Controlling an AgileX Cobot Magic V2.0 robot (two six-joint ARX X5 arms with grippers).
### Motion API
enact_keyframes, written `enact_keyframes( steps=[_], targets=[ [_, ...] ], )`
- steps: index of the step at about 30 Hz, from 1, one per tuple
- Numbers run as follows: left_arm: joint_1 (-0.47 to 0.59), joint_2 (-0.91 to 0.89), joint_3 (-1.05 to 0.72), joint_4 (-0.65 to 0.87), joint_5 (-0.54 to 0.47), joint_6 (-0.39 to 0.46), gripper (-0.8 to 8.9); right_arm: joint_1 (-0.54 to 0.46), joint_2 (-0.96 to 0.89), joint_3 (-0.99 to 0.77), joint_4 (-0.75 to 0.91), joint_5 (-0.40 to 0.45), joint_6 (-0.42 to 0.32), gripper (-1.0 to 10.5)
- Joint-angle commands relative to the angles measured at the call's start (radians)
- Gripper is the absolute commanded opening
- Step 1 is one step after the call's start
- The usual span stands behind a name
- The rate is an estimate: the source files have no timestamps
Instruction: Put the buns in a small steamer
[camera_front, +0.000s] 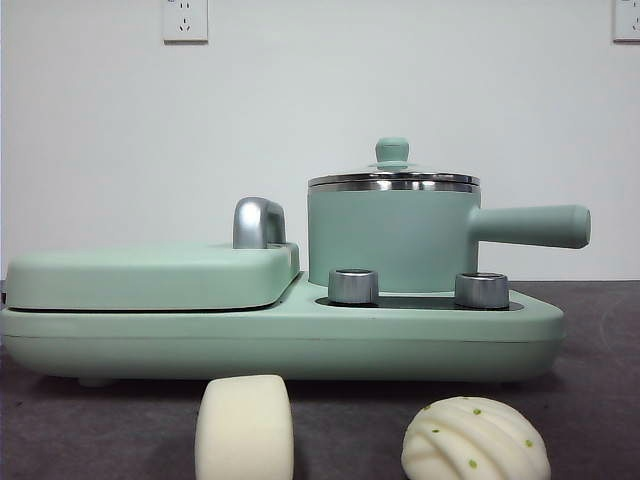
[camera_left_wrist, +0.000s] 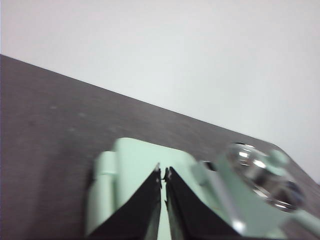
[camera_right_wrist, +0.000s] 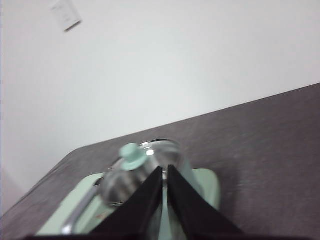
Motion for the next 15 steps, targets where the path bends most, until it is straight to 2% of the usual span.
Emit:
enact_keyframes(
  steps=[1, 4, 10, 15],
  targets=[
    [-0.009, 0.081, 0.121, -0.048, 0.081, 0.026, 0.15, 0.003, 0.058, 0.128, -0.096, -0.039, -0.050, 0.1],
    [-0.018, 0.168, 0.228, -0.095, 0.165, 0.052, 0.15, 0.003, 0.129, 0.245, -0.181, -0.088, -0.122, 0.1],
    [-0.034, 0.326, 0.406, -0.163, 0.250, 0.129, 0.15, 0.003, 0.286, 0.444, -0.318, -0.204, -0.261, 0.1],
    [-0.051, 0.450, 0.552, -0.278, 0.310, 0.256, 0.16, 0.003, 0.400, 0.562, -0.423, -0.258, -0.383, 0.1]
  ],
)
